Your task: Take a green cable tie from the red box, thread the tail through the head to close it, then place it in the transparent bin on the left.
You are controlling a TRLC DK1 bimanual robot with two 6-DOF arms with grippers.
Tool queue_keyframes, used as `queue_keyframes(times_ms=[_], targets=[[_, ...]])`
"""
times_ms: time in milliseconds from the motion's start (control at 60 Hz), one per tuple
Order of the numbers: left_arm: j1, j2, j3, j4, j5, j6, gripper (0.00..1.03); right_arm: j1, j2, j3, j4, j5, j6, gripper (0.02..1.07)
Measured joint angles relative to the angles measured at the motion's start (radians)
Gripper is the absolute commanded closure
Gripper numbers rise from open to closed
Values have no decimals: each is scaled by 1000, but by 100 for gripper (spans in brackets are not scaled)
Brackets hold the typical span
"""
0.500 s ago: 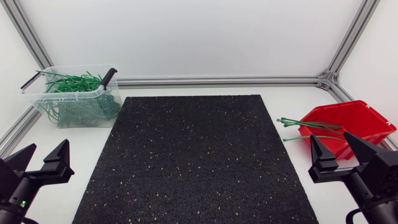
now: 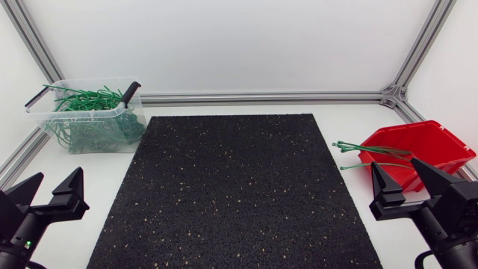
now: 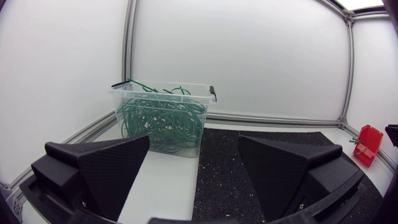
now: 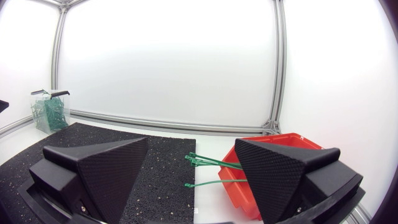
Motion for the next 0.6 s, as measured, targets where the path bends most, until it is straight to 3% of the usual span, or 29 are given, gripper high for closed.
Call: queue_keyframes(times_ms=[267,600], targets=[[0,0,0,0,0,0,4,2,17,47,-40,1,0,6],[0,0,0,0,0,0,4,-68,334,330,-94,0,-2,6]])
